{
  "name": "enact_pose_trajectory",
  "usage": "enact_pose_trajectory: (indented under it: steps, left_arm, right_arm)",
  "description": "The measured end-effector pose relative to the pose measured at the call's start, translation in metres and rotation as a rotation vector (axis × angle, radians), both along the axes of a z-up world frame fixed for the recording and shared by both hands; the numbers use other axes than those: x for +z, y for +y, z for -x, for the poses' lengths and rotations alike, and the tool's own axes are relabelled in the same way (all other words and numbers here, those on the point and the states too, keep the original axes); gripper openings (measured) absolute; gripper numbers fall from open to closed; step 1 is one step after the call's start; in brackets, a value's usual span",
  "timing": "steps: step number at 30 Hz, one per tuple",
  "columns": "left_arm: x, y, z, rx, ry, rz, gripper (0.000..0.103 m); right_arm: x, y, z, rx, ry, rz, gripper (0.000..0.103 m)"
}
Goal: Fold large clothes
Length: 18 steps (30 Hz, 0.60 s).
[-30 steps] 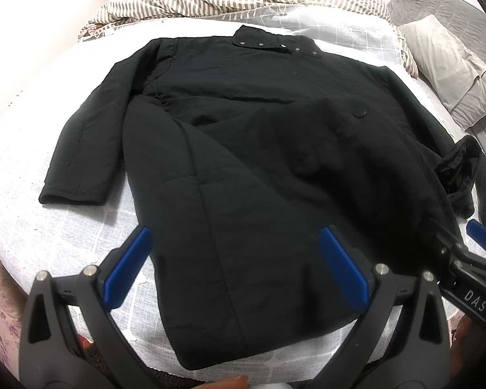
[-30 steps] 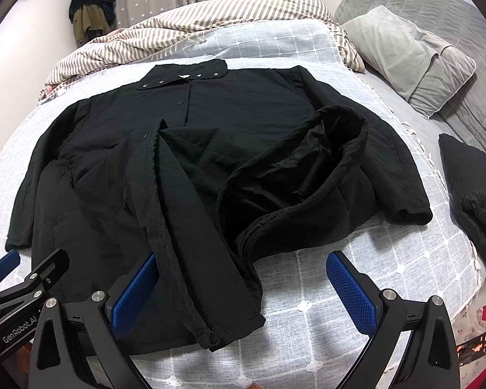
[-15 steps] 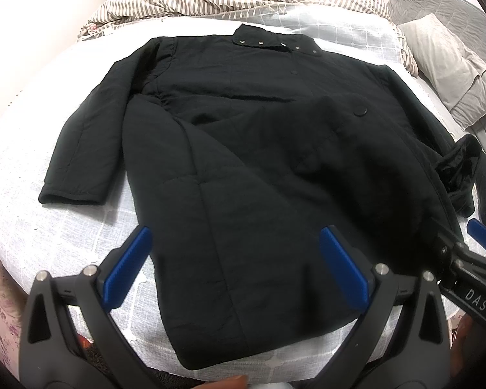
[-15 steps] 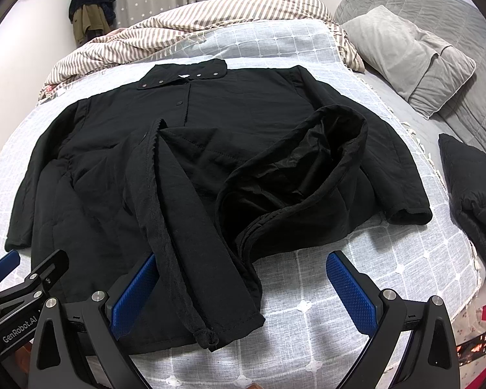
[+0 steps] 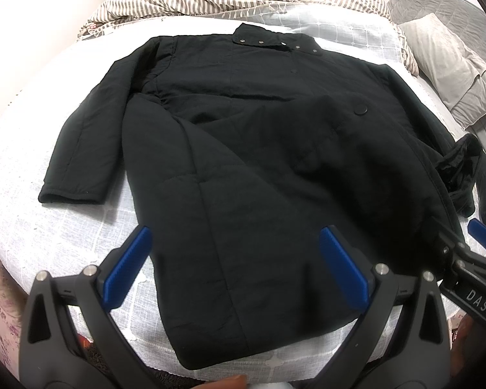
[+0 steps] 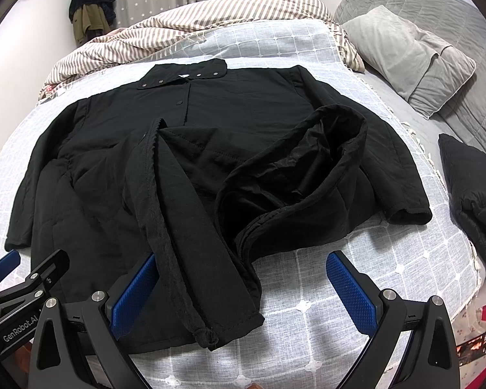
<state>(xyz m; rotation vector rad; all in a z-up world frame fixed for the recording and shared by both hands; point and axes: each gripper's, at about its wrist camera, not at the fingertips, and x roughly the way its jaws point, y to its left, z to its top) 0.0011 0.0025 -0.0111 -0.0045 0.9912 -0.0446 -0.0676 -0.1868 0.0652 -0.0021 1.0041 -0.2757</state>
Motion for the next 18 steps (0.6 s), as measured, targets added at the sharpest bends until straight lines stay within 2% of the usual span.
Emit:
enact_pose_trajectory:
  steps: [18]
  left_arm:
    - [-0.0020,0.0044,-0.0002,0.020,0.005,-0.006,0.102]
  right_arm:
    - [0.0055,-0.0053,0.0021,-0.002,-0.015,0.008,0.103]
